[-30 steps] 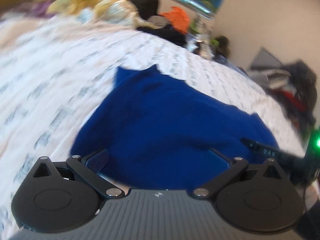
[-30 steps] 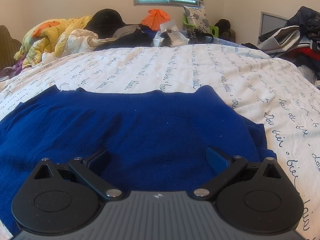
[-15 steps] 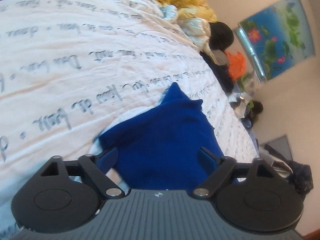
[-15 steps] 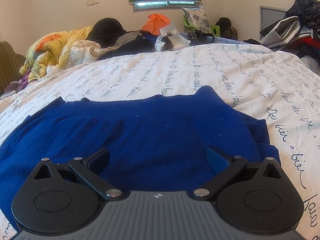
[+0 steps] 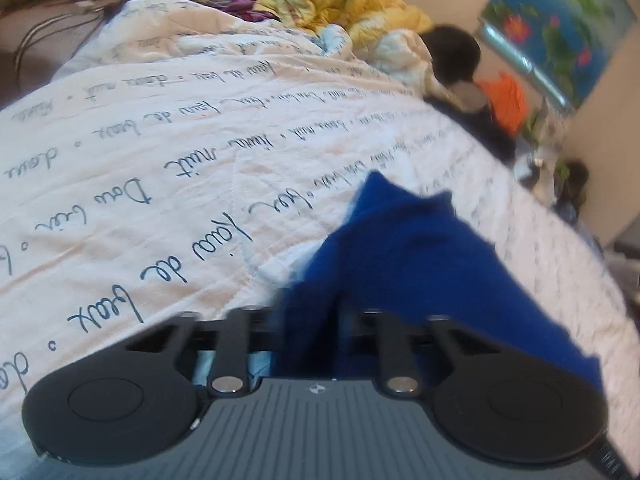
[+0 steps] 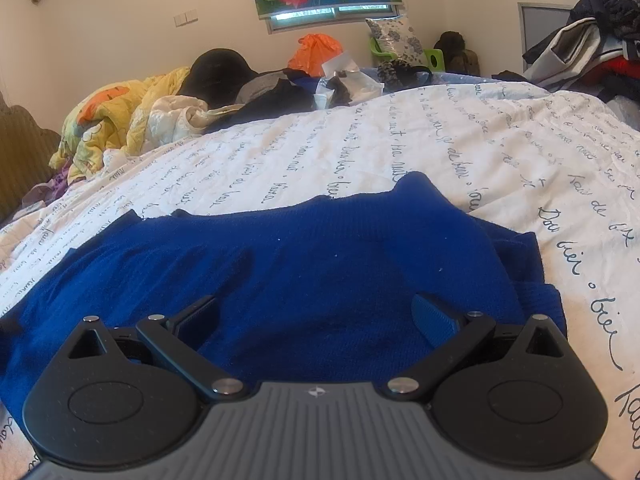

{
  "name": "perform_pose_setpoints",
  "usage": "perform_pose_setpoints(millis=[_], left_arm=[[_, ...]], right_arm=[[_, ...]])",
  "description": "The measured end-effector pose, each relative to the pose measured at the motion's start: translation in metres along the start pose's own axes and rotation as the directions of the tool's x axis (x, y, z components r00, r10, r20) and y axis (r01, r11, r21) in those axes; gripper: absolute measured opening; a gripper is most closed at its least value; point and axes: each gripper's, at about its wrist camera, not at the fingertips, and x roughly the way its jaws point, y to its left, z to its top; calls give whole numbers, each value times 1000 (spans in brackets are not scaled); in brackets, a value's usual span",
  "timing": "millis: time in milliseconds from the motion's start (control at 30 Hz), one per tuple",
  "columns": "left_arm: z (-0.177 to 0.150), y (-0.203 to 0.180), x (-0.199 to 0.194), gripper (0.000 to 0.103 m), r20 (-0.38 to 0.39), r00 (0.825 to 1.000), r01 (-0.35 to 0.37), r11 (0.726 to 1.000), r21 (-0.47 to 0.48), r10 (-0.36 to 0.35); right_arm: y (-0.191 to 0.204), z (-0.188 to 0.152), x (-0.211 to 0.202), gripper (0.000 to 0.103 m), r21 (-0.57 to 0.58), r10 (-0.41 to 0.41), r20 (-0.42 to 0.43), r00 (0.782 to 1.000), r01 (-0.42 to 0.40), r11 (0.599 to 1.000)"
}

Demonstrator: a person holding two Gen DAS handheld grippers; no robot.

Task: Fold small clothes

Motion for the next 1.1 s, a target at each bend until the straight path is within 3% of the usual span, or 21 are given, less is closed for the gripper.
perform_pose_setpoints(millis=[100,133,167,233,267,300,333,367,400,433,467,567,633,700,767,800,833,867,900,967,1100], left_arm=[[-1,-20,-5,12,9,1000,-27,998,52,27],[-1,-36,-10,11,28,1000,-9,995,95,6],[-2,-56,-17,11,54,997,44,987,157,-53],[-14,-104,-34,10,101,977,145,935,325,-187],[-29,-133,-45,10,95,955,215,874,436,-282],[-48,-158,-54,10,60,929,276,793,542,-365],[-69,-177,-61,8,-1,902,338,703,625,-433],[-98,-195,-66,8,-105,866,412,580,703,-488],[-125,-206,-67,7,-184,842,456,486,746,-507],[-150,-211,-68,5,-240,827,478,410,777,-509],[-170,-214,-67,4,-274,825,483,365,796,-494],[-193,-209,-67,4,-334,815,514,326,793,-473],[-196,-203,-72,4,-306,823,481,301,824,-479],[-189,-195,-78,4,-251,841,430,310,848,-480],[-183,-187,-85,9,-159,866,345,336,877,-475],[-183,-184,-86,31,-120,876,304,342,889,-468],[-184,-183,-86,81,-83,887,262,347,900,-455],[-185,-182,-83,103,-43,894,220,353,909,-446],[-188,-180,-82,98,-1,891,177,345,922,-455],[-196,-185,-75,98,36,900,103,291,951,-435],[-203,-191,-63,89,31,904,70,219,973,-427]], right_arm=[[-7,1,-3,103,45,40,10,999,-41,998],[-18,5,-7,103,110,104,8,995,-104,988],[-34,10,-12,103,210,187,9,982,-185,960],[-75,24,-20,103,440,367,62,928,-355,825],[-94,31,-23,103,515,430,105,897,-418,748],[-112,39,-24,103,567,478,135,868,-464,681],[-127,46,-22,103,600,525,149,838,-498,625],[-138,52,-16,103,625,574,148,805,-526,577],[-146,55,-8,103,647,617,136,775,-541,538],[-153,56,-1,103,666,636,121,762,-538,518],[-159,57,7,103,684,636,98,765,-516,515],[-165,53,24,103,709,630,9,777,-449,544],[-161,50,30,103,702,617,-51,785,-411,582],[-154,53,30,103,673,613,-73,786,-415,612],[-144,62,27,103,637,615,-78,785,-436,636],[-139,66,25,103,617,628,-73,775,-459,639],[-133,70,25,103,605,643,-73,763,-479,636],[-126,74,26,103,595,658,-80,749,-494,634],[-120,78,29,103,587,665,-91,741,-500,637],[-107,83,39,103,573,664,-127,737,-492,656],[-92,85,50,103,570,650,-174,740,-463,679]])
